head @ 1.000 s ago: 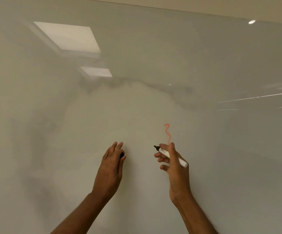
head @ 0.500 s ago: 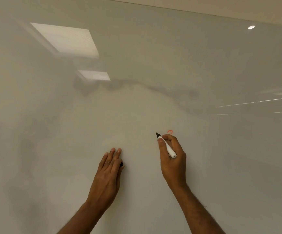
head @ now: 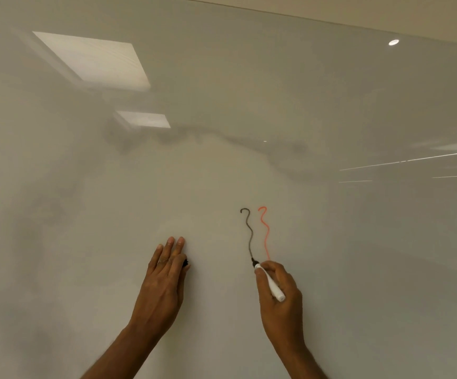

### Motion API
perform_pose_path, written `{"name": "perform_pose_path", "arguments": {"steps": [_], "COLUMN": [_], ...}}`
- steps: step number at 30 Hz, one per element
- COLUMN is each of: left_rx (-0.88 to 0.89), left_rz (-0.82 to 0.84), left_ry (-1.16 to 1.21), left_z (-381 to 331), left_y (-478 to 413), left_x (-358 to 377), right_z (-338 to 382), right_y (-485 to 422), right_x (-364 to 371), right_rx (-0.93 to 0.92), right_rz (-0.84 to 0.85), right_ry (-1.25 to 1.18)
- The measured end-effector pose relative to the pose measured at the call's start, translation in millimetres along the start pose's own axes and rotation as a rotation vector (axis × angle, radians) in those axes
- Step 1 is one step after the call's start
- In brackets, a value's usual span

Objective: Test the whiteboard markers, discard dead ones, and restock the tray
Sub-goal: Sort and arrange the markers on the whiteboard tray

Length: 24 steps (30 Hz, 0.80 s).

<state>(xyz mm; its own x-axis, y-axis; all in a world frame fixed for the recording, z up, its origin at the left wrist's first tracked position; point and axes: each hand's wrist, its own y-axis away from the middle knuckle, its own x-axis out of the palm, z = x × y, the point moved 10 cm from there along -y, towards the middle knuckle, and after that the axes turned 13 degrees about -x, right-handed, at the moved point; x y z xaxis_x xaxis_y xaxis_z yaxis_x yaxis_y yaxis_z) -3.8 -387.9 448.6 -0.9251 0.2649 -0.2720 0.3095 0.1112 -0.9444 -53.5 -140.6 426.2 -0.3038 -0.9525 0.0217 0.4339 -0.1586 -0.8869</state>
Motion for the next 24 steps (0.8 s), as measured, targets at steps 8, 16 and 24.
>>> {"name": "perform_pose_path", "arguments": {"steps": [8,16,24], "left_rx": [-0.566,-1.377,-1.39], "left_rz": [0.074,0.153,0.222], "left_ry": [0.4,1.559,1.709], "left_z": [7.6,-11.8,-46.0], "left_y": [15.4,58.6,76.3], "left_x": [-23.9,-14.7,-38.0], "right_z": [55.8,110.3,124.4], "right_y": [27.5,54.8,71.9], "right_x": [-18.6,10.4,18.9], "right_rx": [0.074,0.059,0.057], "right_rz": [0.066,0.387,0.471], "right_ry": [-0.292,-0.475,-0.52]}}
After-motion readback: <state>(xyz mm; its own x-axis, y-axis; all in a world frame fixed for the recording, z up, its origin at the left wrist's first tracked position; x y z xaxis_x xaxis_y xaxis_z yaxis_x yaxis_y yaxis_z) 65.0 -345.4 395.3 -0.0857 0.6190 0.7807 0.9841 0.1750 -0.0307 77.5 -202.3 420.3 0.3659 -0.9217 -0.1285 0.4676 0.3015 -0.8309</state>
